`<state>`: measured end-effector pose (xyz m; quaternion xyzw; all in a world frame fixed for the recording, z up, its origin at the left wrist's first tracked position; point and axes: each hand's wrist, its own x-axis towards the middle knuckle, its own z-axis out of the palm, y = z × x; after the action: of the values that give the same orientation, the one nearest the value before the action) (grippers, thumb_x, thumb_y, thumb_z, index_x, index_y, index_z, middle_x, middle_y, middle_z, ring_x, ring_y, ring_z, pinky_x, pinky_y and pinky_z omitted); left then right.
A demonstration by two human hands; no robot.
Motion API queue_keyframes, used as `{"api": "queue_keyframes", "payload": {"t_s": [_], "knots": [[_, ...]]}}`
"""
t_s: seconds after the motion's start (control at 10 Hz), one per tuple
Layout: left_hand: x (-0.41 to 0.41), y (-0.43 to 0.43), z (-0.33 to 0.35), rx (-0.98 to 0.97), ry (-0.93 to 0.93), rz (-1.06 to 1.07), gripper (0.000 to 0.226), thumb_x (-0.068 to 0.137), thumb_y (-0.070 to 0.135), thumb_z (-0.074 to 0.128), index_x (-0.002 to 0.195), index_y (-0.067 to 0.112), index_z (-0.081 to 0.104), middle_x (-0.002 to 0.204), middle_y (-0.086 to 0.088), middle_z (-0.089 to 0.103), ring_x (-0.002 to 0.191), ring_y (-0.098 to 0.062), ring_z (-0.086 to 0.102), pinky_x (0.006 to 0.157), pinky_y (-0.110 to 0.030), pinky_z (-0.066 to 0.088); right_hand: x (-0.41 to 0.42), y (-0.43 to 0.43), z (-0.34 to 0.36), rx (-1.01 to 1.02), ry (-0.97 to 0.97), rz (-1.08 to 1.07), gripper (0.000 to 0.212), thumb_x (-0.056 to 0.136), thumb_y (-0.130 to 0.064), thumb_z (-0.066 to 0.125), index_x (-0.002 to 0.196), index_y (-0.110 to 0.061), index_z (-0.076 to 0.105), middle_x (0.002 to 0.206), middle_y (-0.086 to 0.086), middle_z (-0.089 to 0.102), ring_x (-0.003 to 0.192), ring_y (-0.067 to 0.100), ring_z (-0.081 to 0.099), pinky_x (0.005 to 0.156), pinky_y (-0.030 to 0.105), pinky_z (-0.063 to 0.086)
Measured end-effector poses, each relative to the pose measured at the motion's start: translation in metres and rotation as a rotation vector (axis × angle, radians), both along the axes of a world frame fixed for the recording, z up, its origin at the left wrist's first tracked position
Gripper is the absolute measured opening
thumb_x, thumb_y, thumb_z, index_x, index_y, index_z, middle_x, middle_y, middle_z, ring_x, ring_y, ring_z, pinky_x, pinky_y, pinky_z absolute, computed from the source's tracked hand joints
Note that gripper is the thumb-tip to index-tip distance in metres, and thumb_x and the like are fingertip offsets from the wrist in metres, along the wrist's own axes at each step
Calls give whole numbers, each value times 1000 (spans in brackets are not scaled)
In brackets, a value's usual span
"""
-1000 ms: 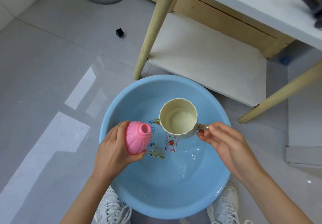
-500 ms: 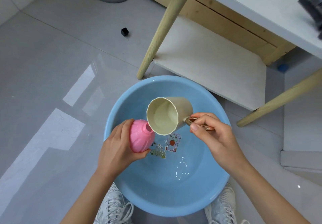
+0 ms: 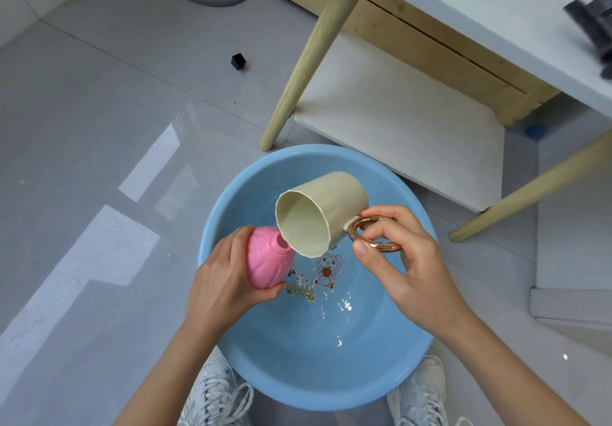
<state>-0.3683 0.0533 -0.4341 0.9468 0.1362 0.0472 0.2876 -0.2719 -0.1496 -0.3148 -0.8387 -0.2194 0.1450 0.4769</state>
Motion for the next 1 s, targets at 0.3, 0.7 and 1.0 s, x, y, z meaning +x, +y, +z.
{"api": "queue_keyframes", "payload": {"t_s": [0.3, 0.7, 1.0], "knots": [[0, 0, -1, -5, -2, 1, 97, 42, 52, 88, 120, 13, 46, 113, -6, 64, 97, -27, 63, 71, -34, 53, -4, 1, 2, -29, -120, 59, 21, 86, -31, 59, 78, -12, 61, 113, 4, 52, 111, 15, 55, 82, 18, 49], [0, 0, 0, -13, -5, 11, 97, 43, 51, 88, 121, 14, 45, 113, -5, 64, 96, -27, 63, 69, -35, 53, -7, 3, 5, -64, -249, 111, 19, 88, -25, 60, 78, -8, 61, 112, 8, 50, 97, 7, 57, 82, 13, 44], [0, -1, 0, -12, -7, 12, 97, 42, 51, 89, 120, 14, 45, 113, -5, 64, 96, -27, 63, 69, -35, 53, -7, 4, 5, -89, -302, 131, 19, 88, -24, 60, 79, -7, 61, 113, 10, 49, 96, 10, 57, 80, 13, 44]]}}
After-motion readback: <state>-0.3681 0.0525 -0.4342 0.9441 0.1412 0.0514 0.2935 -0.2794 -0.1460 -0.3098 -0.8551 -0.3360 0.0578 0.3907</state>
